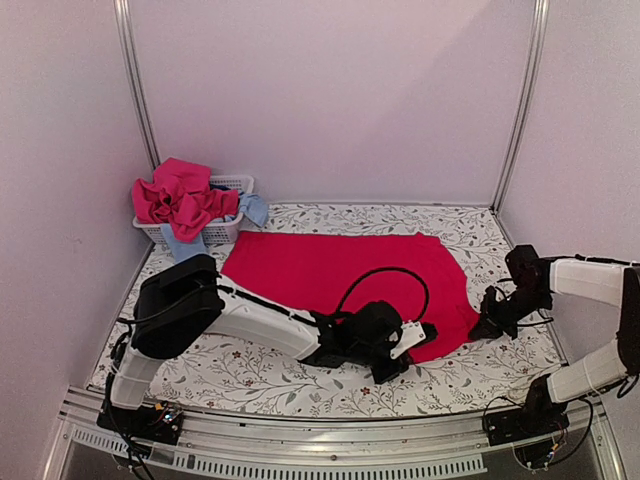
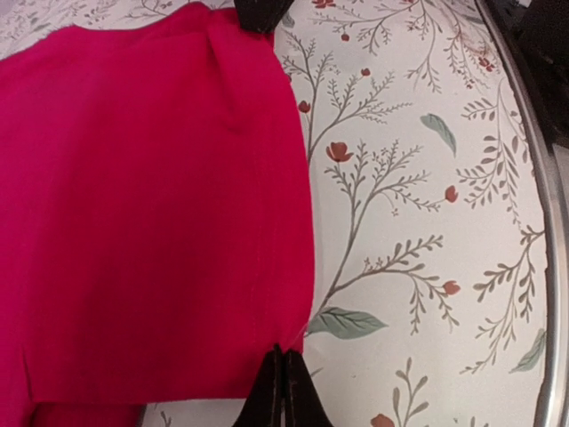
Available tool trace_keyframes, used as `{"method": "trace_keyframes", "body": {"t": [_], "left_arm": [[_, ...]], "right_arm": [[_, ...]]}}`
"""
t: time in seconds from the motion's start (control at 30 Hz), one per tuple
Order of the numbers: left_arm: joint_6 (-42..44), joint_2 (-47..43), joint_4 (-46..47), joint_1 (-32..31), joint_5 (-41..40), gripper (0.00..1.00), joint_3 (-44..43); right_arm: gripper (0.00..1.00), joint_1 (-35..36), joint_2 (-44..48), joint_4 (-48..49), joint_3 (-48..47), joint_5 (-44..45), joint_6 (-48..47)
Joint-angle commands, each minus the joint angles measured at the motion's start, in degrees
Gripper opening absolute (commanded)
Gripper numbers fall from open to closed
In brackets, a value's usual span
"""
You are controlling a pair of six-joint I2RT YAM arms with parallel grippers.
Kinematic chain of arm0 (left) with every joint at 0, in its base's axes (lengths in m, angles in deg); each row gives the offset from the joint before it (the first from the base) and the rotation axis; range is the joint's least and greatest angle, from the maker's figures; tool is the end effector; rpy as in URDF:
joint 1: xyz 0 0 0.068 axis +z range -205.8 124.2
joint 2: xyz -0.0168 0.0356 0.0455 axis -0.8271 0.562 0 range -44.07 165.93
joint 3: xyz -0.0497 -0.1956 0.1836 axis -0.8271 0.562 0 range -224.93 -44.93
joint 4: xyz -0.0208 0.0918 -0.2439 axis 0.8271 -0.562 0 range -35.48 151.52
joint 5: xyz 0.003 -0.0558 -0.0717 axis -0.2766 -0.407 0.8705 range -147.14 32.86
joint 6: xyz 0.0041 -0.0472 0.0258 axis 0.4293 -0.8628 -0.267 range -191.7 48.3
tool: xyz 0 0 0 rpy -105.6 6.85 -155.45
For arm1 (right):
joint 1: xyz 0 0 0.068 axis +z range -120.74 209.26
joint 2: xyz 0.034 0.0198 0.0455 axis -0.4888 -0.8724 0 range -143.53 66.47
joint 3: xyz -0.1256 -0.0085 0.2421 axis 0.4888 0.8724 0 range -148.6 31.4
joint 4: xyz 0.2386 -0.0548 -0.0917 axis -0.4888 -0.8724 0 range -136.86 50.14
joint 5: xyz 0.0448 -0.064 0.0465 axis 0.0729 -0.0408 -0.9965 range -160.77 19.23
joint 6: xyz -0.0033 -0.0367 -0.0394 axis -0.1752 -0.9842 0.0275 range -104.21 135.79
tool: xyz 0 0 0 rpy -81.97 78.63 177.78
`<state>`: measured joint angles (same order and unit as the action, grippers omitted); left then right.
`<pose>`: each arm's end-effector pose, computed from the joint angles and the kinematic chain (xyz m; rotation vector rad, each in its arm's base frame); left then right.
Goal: Fold and stack the mixed laundry pile
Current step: Fold the flattened T-shirt at the center of the board.
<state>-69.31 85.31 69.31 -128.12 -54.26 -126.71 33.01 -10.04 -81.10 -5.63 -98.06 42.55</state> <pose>0.1444 -0.4589 0.1070 1.4557 1.8611 -0.6827 0.2011 0.0295 0.1565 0.5435 2.9673 0.7708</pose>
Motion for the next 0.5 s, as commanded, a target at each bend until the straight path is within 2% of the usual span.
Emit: {"method": "trace_keyframes", "body": {"t": [0.0,0.27,0.47], "left_arm": [[-0.1,-5.9,-1.5,1.7,-1.3,0.0,-0.5],[-2.0,-9.2,-0.9,5.9,-0.7,0.0,-1.5],[-5.0,-8.8,-0.8,10.3,-0.8,0.0,-2.9]], "right_arm": [[0.0,0.2,2.6,-1.0,-3.3,-2.2,1.1],[0.0,0.2,2.3,0.1,-9.8,-4.1,3.4],[0.0,0.2,-4.1,3.4,-16.6,-4.1,4.6]]}}
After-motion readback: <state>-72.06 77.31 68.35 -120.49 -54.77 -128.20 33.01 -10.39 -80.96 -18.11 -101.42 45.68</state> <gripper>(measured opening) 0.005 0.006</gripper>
